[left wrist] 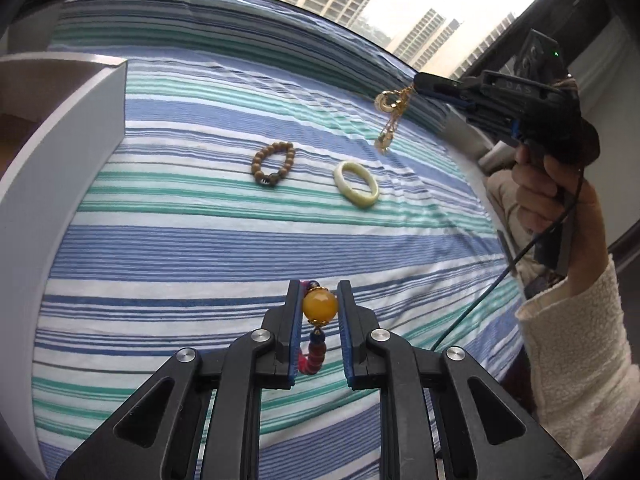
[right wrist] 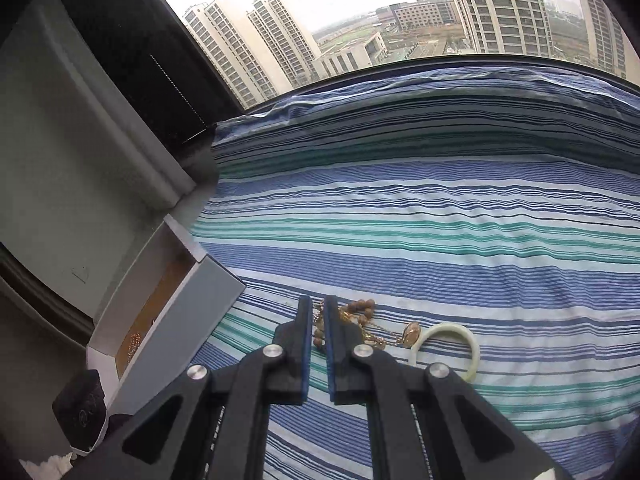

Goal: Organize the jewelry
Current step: 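Carry the red bracelet and gold chain into the box and open both tools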

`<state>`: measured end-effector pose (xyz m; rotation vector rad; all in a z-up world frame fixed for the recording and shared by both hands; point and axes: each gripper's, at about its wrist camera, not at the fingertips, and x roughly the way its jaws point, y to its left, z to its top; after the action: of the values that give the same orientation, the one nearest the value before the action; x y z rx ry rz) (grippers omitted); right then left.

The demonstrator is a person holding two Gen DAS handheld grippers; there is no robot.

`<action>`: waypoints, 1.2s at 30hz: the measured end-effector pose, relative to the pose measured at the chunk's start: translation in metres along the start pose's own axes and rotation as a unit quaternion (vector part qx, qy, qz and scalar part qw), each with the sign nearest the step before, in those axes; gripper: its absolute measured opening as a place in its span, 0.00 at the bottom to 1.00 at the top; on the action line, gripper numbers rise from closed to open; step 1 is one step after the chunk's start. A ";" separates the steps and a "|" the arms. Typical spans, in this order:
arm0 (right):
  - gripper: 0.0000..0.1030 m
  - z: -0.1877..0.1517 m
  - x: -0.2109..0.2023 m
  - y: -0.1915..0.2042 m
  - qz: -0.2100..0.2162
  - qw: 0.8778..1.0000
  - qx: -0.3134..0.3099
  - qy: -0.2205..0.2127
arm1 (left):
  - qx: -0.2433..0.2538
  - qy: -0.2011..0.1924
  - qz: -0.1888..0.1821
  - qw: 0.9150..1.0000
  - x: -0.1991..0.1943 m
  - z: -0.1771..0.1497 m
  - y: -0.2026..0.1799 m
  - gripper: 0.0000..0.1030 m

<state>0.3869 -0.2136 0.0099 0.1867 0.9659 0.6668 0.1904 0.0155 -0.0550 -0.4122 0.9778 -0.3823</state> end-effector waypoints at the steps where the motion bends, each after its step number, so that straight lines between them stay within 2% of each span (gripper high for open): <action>1: 0.05 -0.004 -0.008 0.008 0.003 1.000 -0.005 -0.005 | -0.008 -0.003 -0.003 1.000 -0.006 0.000 0.000 0.14; 6: 0.05 -0.025 -0.043 0.043 0.023 0.999 -0.024 -0.022 | -0.044 -0.022 -0.017 0.999 -0.048 -0.004 0.000 0.14; 12: 0.06 -0.047 -0.058 0.094 0.054 0.997 -0.058 -0.021 | -0.092 -0.061 -0.026 0.994 -0.117 -0.014 0.019 0.14; 15: 0.06 -0.049 -0.056 0.127 0.077 0.993 -0.081 -0.021 | -0.109 -0.090 -0.008 0.990 -0.158 -0.019 0.037 0.14; 19: 0.06 -0.047 -0.048 0.179 0.108 0.988 -0.111 -0.020 | -0.129 -0.134 0.035 0.982 -0.212 -0.024 0.068 0.14; 23: 0.06 -0.038 -0.026 0.233 0.136 0.981 -0.136 -0.016 | -0.151 -0.167 0.089 0.970 -0.248 -0.026 0.107 0.14; 27: 0.06 -0.029 0.013 0.283 0.159 0.976 -0.148 -0.004 | -0.169 -0.176 0.134 0.960 -0.264 -0.024 0.151 0.14; 32: 0.06 -0.020 0.075 0.326 0.155 0.974 -0.165 0.017 | -0.190 -0.159 0.172 0.953 -0.251 -0.007 0.213 0.14; 36: 0.06 -0.011 0.128 0.336 0.129 0.976 -0.169 0.037 | -0.205 -0.139 0.190 0.950 -0.228 0.012 0.257 0.14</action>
<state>0.2795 0.1265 0.0588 -0.0148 0.8909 1.0727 0.1176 0.3496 -0.0146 -0.6213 0.8334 0.2331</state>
